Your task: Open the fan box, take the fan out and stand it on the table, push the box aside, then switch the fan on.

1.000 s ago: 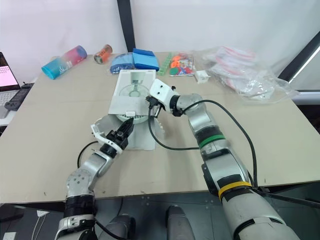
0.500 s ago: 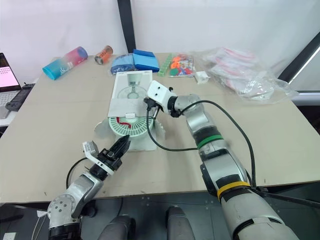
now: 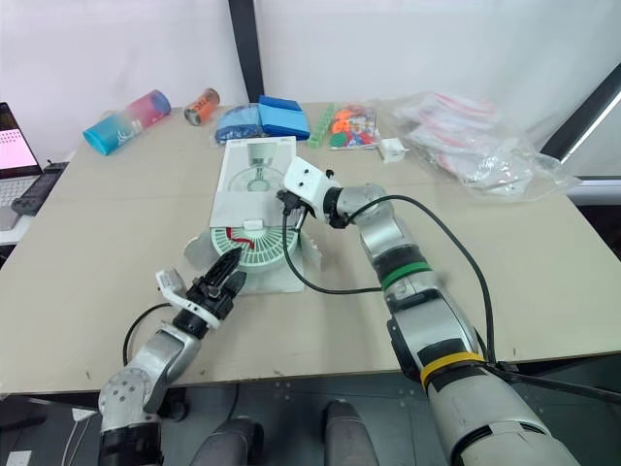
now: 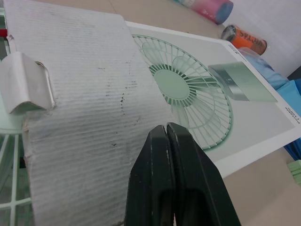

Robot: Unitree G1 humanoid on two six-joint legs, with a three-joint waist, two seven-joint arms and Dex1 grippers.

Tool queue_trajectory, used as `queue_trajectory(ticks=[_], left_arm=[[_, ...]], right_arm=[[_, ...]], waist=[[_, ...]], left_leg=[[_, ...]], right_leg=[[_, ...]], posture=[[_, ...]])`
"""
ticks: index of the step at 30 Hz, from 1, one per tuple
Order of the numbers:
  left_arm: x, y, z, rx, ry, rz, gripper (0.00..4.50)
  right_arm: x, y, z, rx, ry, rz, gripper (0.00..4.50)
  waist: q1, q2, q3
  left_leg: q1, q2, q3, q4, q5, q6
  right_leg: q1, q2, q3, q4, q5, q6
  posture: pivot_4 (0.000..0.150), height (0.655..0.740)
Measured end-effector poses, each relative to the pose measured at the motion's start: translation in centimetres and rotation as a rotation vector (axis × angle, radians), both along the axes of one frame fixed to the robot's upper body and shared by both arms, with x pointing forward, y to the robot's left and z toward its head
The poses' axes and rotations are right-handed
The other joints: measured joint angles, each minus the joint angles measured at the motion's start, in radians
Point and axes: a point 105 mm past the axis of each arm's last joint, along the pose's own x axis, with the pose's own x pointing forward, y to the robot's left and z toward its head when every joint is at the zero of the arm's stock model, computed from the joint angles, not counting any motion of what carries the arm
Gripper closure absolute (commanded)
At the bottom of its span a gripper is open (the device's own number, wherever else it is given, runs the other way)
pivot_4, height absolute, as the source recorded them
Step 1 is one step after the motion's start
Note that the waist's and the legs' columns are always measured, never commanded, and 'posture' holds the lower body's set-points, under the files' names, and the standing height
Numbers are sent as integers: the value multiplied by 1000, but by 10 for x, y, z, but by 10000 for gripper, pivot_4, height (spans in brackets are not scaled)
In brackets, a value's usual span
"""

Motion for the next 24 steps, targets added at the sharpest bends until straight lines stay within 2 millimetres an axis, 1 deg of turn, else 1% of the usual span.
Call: queue_trajectory(ticks=[1, 2, 3, 6, 10, 15, 19, 21, 22, 24], left_arm=[[0, 0, 0, 0, -3, 0, 20684], [0, 0, 1, -2, -9, -1, 24267], [-1, 0, 1, -3, -9, -2, 26524], [-4, 0, -1, -8, -4, -7, 26524], [-15, 0, -2, -11, 1, -16, 26524], [-20, 2, -5, -13, 18, -18, 26524], [-30, 3, -7, -7, 31, -25, 26524], [-42, 2, -8, -7, 44, -46, 26524], [-43, 2, -8, -7, 45, -47, 26524], [-54, 5, -9, -3, 62, -69, 26524]], right_arm=[[0, 0, 0, -1, -1, 0, 45000], [0, 0, 0, -4, -3, 1, 45000], [0, 0, 0, -4, -4, 1, 45000], [0, 1, 0, -5, -5, 4, 45000], [0, 1, 0, -5, -5, 5, 45000], [-1, 2, 0, -6, -6, 6, 45000], [-1, 2, 0, -6, -6, 7, 45000], [-1, 2, -1, -6, -5, 7, 45000], [-1, 2, -1, -6, -5, 7, 45000], [-1, 3, -1, -6, -3, 9, 45000]], waist=[[0, 0, 0], [0, 0, 0], [0, 0, 0], [-1, 0, 0], [-1, 0, 0], [-2, 0, 0], [-2, 0, 0], [0, 0, 0], [0, 0, 0], [-2, 0, 0]], left_leg=[[0, 0, 0, 0, 0, 0], [0, 0, 0, 0, 0, 0], [0, 0, 0, 0, 0, 0], [0, 0, 0, 0, 0, 0], [0, 0, 0, 0, 0, 1], [0, 0, 0, 0, -1, 1], [1, 1, 0, 0, -1, 1], [0, 0, 0, 0, -1, 0], [0, 0, 0, 0, -1, 0], [1, 1, 0, 0, -2, 1]], right_leg=[[0, 0, 0, 0, 0, 0], [0, 0, 0, 0, 0, 0], [0, 0, 0, 0, 0, 0], [0, 0, 0, 0, 0, 0], [0, 0, 0, 0, 0, 0], [0, 0, 0, 0, 0, 0], [0, 0, 0, 0, -1, 0], [0, 0, 0, 0, 0, 0], [0, 0, 0, 0, -1, 0], [0, 1, 0, 0, -1, -1]], posture=[[1500, 7400], [1500, 7400], [1500, 7400], [1500, 7400], [1500, 7400], [1500, 7400], [1500, 7400], [1500, 7400], [1500, 7400], [1500, 7400]])
